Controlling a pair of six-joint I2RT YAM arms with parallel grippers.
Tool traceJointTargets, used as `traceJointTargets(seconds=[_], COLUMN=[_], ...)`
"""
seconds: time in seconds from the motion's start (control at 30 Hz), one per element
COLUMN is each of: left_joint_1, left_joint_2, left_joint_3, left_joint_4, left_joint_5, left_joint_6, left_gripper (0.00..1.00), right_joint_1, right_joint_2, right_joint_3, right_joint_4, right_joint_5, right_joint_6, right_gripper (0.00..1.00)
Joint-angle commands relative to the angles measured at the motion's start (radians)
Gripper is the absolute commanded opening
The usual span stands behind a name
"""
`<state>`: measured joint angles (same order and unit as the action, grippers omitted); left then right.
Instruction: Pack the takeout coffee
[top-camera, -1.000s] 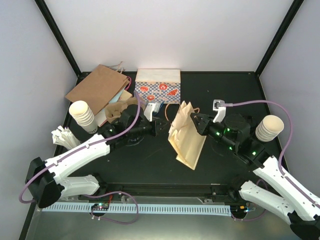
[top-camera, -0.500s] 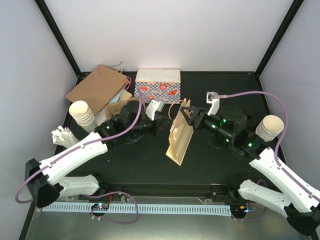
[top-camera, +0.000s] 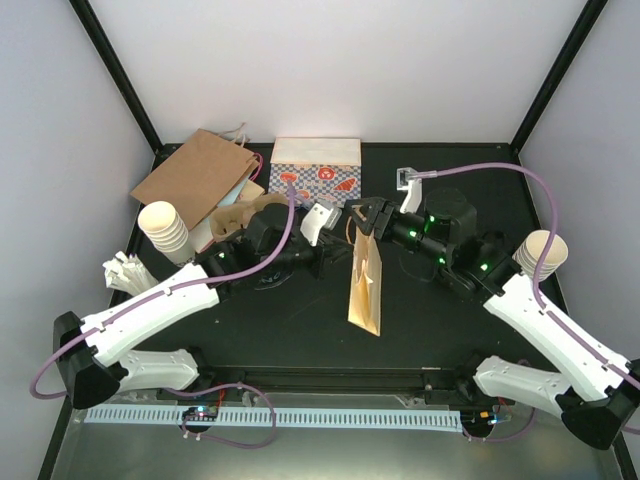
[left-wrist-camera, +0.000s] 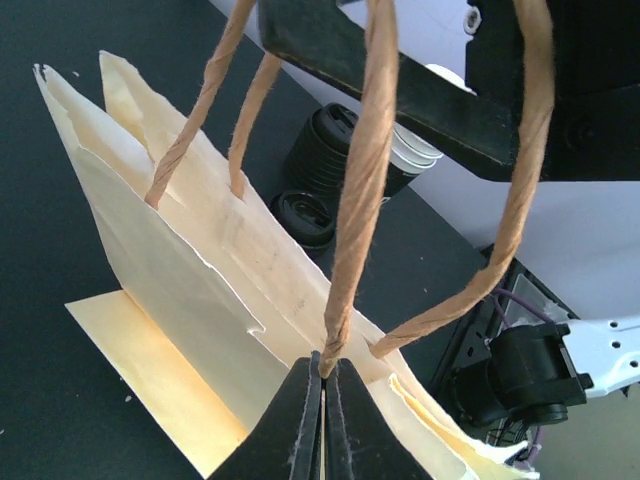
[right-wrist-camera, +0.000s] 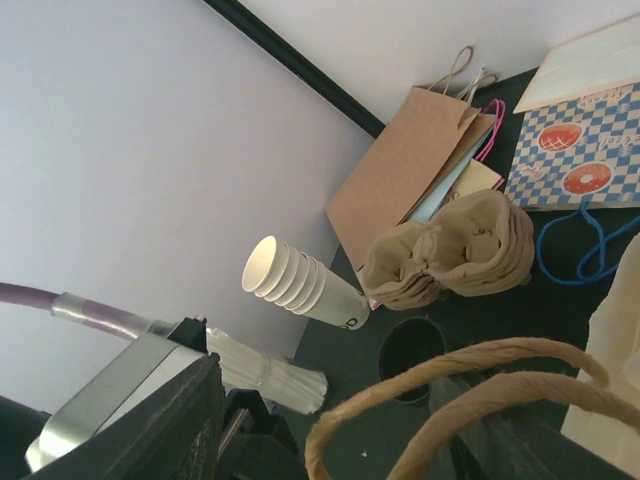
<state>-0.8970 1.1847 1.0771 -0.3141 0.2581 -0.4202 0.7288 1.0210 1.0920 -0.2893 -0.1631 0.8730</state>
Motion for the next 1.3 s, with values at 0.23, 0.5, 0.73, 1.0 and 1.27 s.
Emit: traceJointTargets(seconds=[0.23,0.5,0.73,1.0,1.27], left_joint_1=[-0.018,-0.020,-0.014,0.031,0.042], left_joint_2=[-0.008,-0.024,-0.151,-0.355,-0.342], left_joint_3=[0.058,0.050,-0.045,-0.250,-0.424], left_joint_4=[-0.024,-0.033,-0.048,-0.046,0.115], left_joint_5=[-0.044,-0.051,-0.140,-0.178,-0.103], left_joint_6=[0.044,0.033,-0.069,-0.232,-0.342], left_gripper=[0.02,0.24,0.67,0.80,0.83], right_joint_1=[-0.004,-0.003,-0.004,-0.003,-0.003], right_joint_2=[0.037,0.001,-0.060,-0.121,-0.123], right_joint_3=[0.037,0.016,-0.009,-0.063,-0.065], right_joint_4=[0.014,0.061,0.073,0.158,0.177], right_joint_5=[-0.058,-0.072,-0.029,-0.018,-0.065], right_joint_6=[0.046,0.041,0.038,0.060,0.076], right_gripper=[0.41,0.01,0.01,0.01,0.01])
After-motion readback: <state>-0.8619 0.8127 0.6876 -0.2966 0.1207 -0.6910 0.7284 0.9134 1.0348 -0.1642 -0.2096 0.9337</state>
